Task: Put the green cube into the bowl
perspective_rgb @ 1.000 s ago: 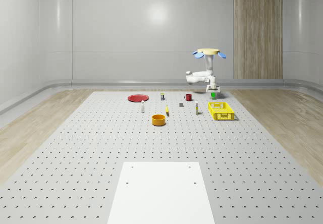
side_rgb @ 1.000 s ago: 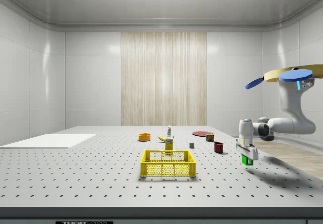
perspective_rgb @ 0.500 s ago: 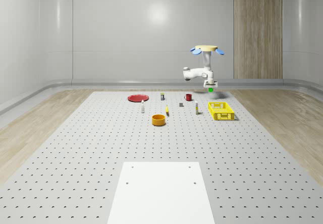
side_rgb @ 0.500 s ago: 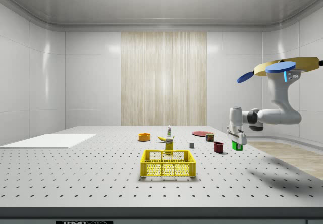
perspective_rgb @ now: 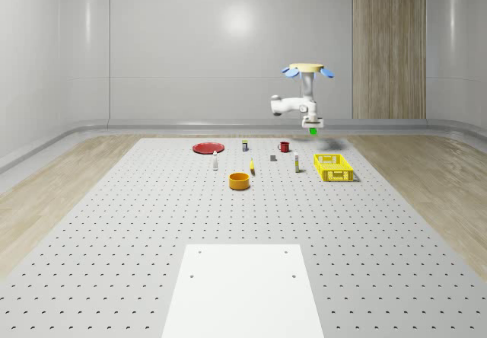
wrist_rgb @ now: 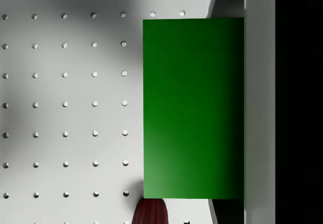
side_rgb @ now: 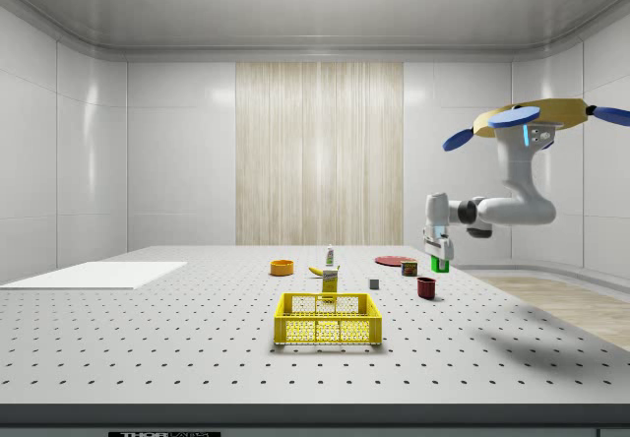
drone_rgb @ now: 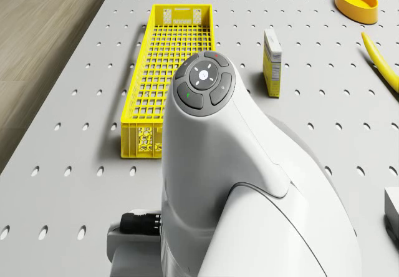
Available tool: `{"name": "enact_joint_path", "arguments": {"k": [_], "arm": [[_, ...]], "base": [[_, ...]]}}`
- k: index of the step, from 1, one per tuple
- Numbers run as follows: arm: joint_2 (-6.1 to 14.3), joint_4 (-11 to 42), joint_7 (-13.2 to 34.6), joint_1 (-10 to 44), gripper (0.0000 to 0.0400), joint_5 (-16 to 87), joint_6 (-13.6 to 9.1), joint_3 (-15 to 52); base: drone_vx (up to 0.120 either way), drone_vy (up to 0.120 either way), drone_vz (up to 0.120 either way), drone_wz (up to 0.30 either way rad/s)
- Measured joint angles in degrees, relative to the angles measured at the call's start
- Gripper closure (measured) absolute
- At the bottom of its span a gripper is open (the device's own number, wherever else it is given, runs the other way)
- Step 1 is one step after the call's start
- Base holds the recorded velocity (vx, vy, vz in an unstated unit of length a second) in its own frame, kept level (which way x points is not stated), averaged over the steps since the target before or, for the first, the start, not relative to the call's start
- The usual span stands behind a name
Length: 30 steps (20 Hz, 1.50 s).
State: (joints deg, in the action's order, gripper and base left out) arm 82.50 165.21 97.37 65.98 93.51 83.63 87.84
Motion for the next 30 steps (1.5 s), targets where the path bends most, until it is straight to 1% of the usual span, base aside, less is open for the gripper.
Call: {"name": "enact_joint_path", "arguments": {"k": [15,30], "arm": [[3.6,0.0,0.3,0.1,0.015,-1.5,3.4,0.5],[6.3,-0.1,0.5,0.2,0.015,-2.6,5.9,0.9]], "base": [[0.12,-0.12,0.0,0.0],[0.12,-0.12,0.0,0.0]]}}
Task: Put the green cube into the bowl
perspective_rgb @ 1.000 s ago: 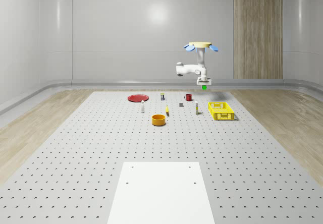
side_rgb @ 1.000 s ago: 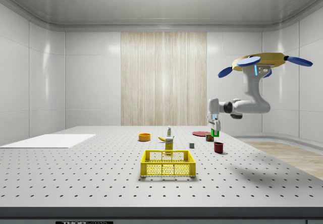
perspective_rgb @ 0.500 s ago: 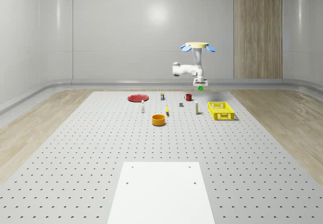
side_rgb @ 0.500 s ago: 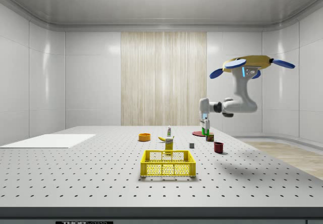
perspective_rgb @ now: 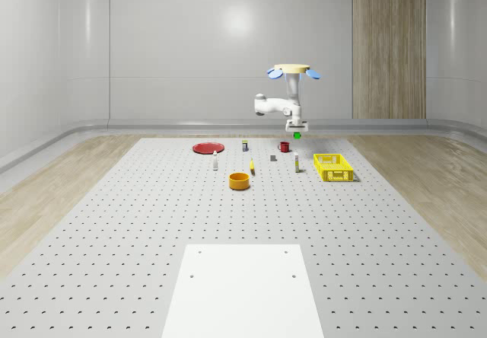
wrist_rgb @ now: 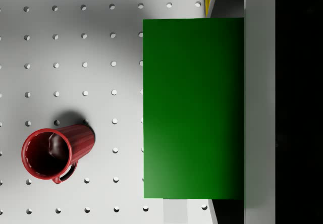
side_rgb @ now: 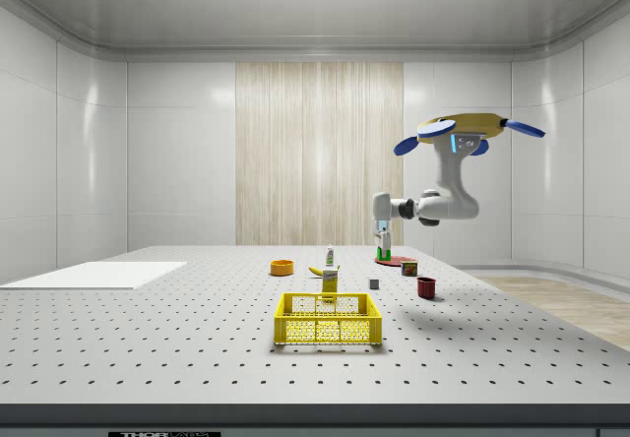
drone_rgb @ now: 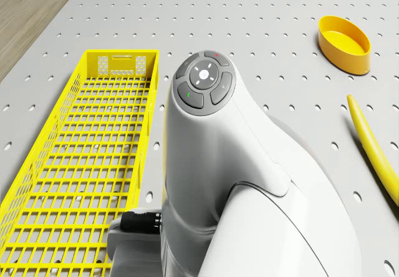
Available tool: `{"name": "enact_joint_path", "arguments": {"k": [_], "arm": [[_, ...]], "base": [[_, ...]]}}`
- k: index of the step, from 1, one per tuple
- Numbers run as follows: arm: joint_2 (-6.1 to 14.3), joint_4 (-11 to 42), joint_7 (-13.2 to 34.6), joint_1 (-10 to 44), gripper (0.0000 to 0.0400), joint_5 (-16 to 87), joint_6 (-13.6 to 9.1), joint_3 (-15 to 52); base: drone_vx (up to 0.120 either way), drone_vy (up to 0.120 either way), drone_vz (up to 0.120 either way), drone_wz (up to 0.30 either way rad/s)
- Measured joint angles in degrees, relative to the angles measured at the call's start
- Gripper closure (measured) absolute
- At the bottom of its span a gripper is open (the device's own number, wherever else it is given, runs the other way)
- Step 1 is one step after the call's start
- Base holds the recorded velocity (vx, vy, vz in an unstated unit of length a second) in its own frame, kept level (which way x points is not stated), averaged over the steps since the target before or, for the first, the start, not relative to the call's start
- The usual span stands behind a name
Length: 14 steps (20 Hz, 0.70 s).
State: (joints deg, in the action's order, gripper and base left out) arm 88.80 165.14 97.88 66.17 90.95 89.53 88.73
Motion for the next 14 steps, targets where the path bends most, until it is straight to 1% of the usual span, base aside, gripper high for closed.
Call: {"name": "enact_joint_path", "arguments": {"k": [14], "arm": [[1.7,0.0,0.2,0.0,0.015,-0.7,1.6,0.2]], "base": [[0.12,-0.12,0.0,0.0]]}}
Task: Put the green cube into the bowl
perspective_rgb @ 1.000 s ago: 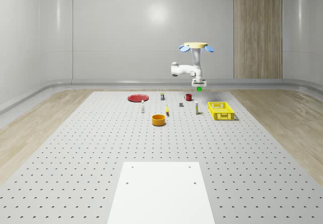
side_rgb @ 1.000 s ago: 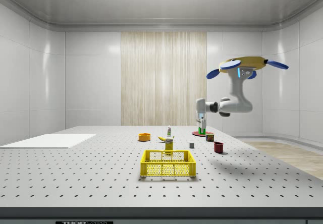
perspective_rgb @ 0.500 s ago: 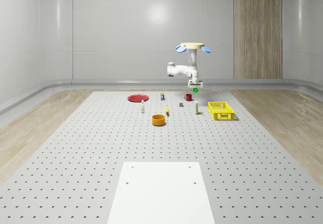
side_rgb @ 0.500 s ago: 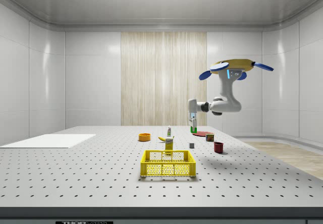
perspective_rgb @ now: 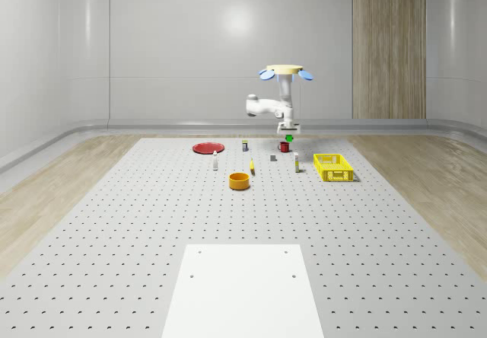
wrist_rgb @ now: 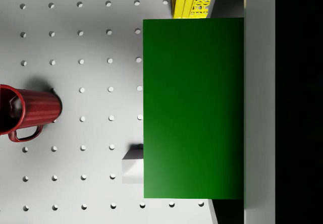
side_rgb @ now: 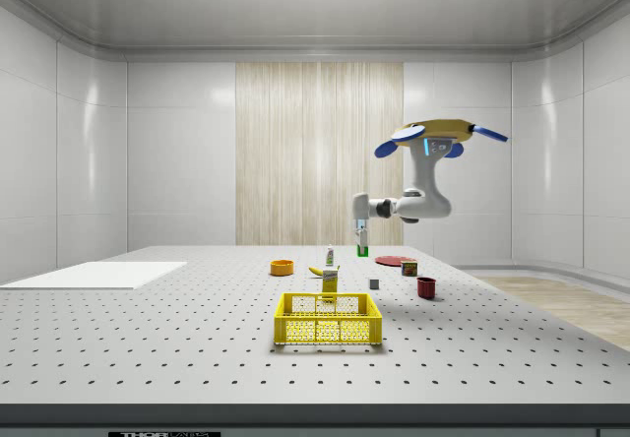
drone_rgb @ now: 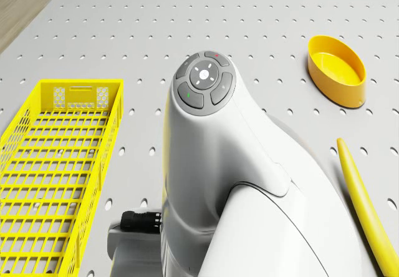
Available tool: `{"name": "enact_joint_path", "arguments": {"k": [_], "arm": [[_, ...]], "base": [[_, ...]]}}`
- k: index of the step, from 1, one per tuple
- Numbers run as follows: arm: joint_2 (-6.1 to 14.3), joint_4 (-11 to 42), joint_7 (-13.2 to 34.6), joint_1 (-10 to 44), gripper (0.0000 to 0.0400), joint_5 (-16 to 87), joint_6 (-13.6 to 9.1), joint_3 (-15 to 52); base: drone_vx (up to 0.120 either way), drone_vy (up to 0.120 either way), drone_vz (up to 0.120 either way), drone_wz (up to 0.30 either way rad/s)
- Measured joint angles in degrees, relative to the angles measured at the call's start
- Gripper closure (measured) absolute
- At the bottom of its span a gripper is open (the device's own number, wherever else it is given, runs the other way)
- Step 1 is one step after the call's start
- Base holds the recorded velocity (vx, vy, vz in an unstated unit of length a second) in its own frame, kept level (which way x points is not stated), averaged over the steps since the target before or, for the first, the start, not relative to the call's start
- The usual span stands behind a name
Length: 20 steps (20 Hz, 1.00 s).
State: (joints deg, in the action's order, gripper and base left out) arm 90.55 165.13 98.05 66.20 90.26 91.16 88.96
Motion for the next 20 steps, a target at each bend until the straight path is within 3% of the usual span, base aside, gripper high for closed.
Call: {"name": "enact_joint_path", "arguments": {"k": [20], "arm": [[1.5,0.0,0.1,0.0,0.015,-0.6,1.4,0.2]], "base": [[0.12,-0.12,0.0,0.0]]}}
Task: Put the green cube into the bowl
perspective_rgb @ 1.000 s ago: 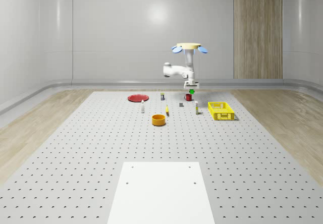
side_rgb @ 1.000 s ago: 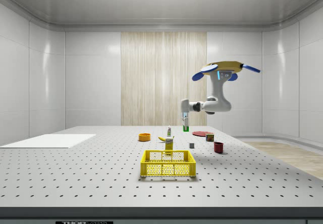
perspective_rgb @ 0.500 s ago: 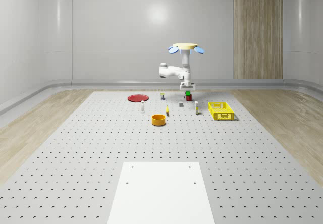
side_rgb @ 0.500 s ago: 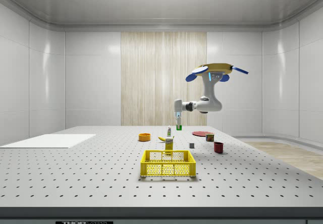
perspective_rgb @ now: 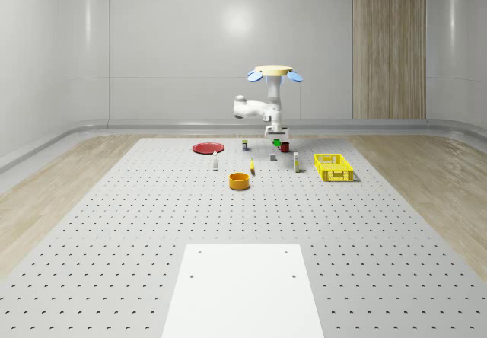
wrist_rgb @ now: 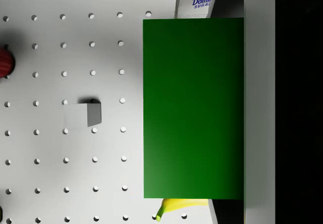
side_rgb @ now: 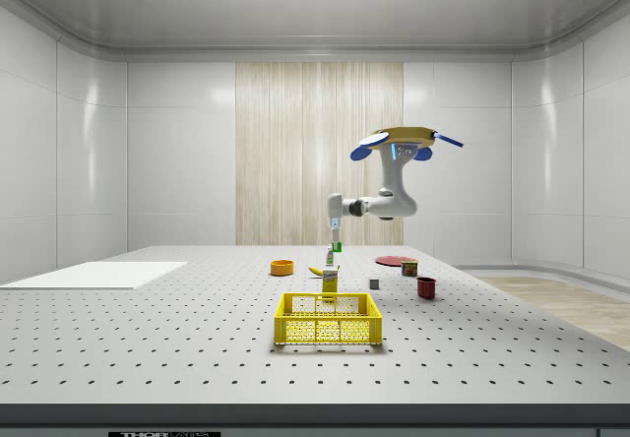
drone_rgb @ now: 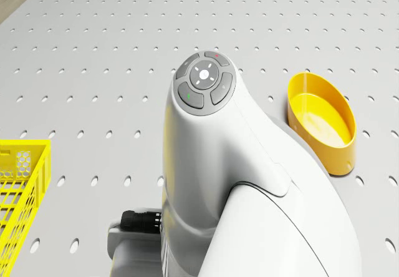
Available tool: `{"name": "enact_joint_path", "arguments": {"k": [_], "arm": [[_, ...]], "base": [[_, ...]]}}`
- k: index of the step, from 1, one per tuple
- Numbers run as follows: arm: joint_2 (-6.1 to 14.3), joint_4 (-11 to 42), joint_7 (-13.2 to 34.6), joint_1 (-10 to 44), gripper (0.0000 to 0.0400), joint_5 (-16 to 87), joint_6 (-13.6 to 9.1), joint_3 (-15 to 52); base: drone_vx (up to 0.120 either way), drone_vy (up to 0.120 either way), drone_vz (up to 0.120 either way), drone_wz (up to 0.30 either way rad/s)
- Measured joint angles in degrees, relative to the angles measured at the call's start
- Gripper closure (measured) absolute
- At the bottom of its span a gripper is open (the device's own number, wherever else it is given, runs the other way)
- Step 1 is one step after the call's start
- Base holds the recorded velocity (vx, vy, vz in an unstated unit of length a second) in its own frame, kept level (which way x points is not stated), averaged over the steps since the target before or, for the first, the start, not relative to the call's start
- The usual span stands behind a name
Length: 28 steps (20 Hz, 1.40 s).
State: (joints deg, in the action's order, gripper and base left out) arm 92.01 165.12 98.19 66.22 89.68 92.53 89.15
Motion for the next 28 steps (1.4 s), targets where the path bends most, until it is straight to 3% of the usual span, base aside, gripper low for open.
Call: {"name": "enact_joint_path", "arguments": {"k": [28], "arm": [[0.8,0.0,0.1,0.0,0.015,-0.3,0.8,0.1]], "base": [[0.12,-0.12,0.0,0.0]]}}
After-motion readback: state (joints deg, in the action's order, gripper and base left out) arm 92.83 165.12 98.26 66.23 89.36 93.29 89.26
